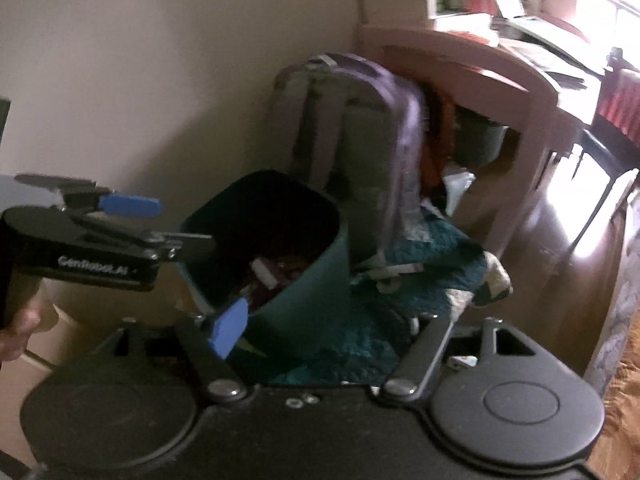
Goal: Collect trash
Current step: 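Withdraw both tools from the bin down toward the remaining floor trash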
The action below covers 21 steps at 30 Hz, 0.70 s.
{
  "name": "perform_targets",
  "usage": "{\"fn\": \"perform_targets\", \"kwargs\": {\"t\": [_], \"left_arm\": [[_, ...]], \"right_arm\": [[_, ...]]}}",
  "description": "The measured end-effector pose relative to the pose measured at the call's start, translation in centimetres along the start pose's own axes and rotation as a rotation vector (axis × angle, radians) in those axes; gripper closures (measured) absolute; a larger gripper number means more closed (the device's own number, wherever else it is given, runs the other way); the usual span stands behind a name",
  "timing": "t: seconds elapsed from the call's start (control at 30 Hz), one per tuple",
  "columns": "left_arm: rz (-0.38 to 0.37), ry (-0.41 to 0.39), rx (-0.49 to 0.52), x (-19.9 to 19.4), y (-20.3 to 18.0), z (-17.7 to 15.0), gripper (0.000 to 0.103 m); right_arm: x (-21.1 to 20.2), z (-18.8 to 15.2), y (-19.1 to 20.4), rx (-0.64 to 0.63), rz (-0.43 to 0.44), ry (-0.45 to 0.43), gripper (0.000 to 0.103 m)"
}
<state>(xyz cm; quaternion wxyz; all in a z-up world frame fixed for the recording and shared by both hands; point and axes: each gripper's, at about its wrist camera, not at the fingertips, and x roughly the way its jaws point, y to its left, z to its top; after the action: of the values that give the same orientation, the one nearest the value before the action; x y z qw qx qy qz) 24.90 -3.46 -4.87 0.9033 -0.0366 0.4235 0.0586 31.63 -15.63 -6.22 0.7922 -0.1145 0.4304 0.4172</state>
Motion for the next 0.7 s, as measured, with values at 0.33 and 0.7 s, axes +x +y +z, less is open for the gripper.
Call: {"fn": "perform_targets", "kwargs": {"t": [0.33,0.7], "left_arm": [[-0.040,0.078,-0.149,11.9,-9.9,0.1,0.020],[0.007,0.211,-0.236,32.8,-19.4,-5.0,0.003]], "right_arm": [[1.7,-4.3,-15.3,-0.026,-0.025,0.018,0.001],[16.9,-10.9,-33.2,-0.052,-0.016,0.210,0.000]]}}
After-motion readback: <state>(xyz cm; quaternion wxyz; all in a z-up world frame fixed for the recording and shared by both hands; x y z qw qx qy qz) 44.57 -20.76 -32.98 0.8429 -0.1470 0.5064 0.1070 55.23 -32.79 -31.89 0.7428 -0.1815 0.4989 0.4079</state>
